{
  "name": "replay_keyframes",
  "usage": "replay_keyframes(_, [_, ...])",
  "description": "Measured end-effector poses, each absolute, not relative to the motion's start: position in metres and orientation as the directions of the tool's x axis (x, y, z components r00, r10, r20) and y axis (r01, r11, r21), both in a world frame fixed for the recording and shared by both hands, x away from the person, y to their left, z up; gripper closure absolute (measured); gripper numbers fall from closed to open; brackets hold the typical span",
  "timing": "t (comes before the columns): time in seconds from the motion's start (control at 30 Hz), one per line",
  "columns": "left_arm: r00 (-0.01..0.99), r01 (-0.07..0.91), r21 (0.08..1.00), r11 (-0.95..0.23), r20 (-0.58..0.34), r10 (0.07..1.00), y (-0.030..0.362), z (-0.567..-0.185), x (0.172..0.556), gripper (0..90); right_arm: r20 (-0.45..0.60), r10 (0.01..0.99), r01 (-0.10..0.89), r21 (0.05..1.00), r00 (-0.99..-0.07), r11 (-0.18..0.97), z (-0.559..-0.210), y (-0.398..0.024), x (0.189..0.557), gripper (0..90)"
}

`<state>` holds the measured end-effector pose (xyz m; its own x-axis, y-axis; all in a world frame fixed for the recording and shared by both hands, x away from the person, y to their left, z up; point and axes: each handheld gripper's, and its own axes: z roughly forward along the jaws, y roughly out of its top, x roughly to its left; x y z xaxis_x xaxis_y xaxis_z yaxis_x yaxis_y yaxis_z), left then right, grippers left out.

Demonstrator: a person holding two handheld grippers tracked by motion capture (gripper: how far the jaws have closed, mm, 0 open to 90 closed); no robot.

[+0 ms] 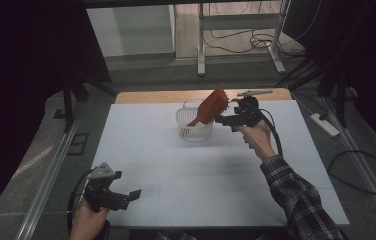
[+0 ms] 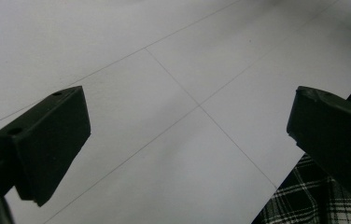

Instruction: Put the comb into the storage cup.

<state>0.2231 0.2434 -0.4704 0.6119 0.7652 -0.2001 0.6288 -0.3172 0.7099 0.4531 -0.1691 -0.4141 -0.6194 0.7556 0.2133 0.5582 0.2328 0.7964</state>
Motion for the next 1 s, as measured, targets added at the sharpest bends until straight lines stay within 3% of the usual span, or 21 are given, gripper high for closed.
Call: replay_keyframes(1.0, [0.614,0.635,0.703,-0.321,-0.206,0.762,0.243,-0.471,0.224,0.5,0.12,0.724,0.519,0.776,-0.679,0.358,-0.422,-0.185,0.42,0.0])
